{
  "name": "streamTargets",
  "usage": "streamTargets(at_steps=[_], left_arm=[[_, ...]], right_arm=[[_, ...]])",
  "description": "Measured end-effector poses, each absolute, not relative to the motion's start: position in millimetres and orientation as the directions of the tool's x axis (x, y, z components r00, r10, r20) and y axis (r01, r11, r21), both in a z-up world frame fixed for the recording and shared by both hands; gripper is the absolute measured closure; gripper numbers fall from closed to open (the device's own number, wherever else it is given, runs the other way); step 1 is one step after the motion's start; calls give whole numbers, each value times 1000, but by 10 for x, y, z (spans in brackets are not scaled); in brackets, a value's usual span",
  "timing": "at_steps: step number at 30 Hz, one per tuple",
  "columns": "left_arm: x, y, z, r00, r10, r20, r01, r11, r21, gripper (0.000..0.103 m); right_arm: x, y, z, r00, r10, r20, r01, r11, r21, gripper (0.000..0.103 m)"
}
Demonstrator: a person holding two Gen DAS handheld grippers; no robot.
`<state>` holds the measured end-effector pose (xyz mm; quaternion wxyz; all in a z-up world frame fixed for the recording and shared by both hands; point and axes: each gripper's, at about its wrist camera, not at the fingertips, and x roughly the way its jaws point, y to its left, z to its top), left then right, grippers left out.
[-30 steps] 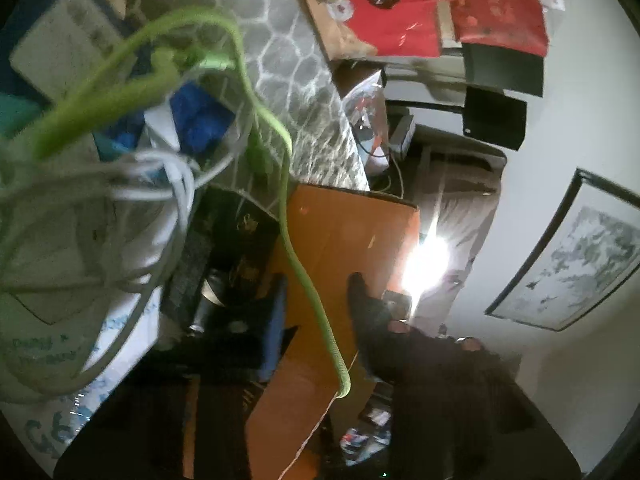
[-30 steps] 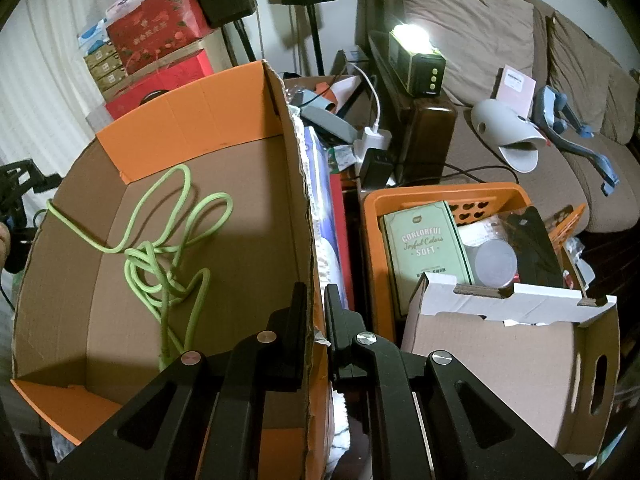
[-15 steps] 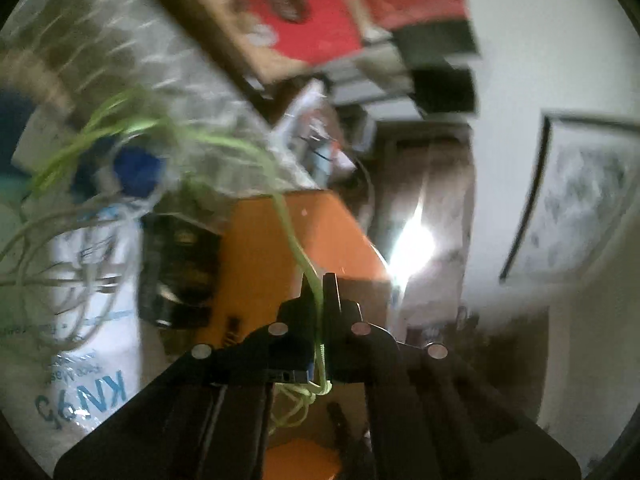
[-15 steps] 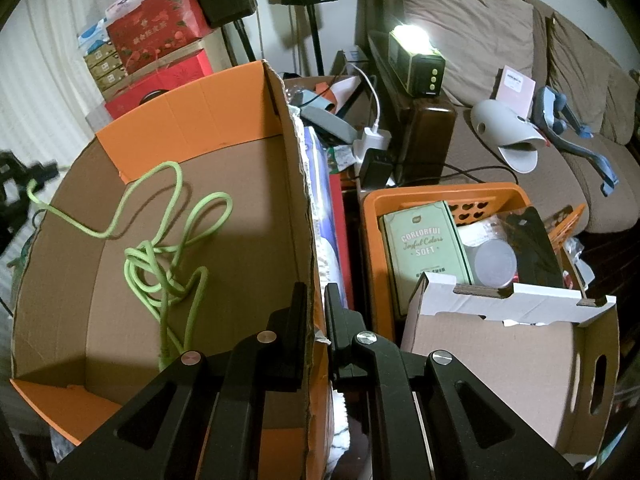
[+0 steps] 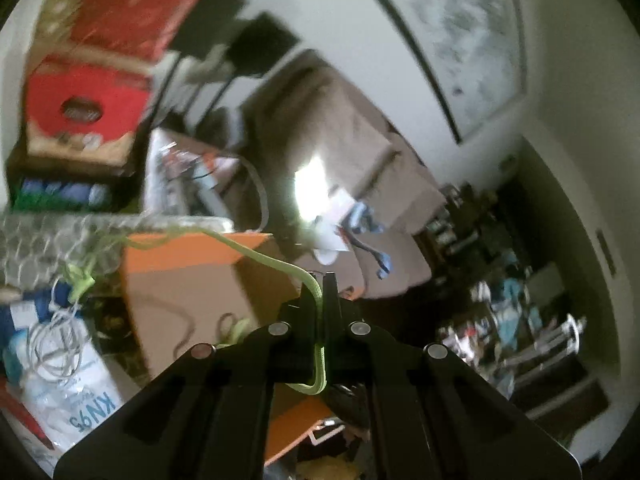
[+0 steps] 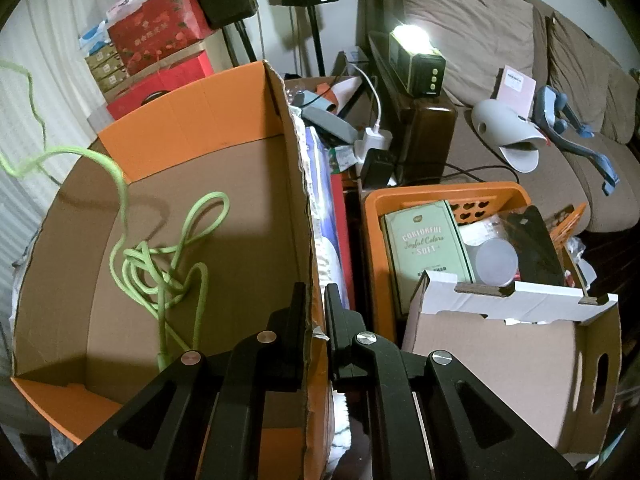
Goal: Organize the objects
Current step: 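Lift the strand and drop it into the cardboard box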
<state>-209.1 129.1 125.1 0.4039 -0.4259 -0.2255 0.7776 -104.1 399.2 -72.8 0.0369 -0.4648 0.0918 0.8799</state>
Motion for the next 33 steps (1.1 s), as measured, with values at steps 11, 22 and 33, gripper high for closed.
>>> streamTargets(at_steps=[11,22,33], left_arm=[[-1718,1796,2227,-296,851,-434,-627,-515,-584,100],[-1418,2421,2904,-260,877,-403,-721,-454,-523,100],[-1589,2562,2411,-256,835,-487,-661,-519,-542,100]], right_arm=[[-1042,3989,-730,-565,-19,-825,-150,-981,124,95],[-1045,3972,-715,-563,-16,-826,-148,-982,120,95],[-1040,3960,-725,-564,-15,-826,-146,-982,118,95]])
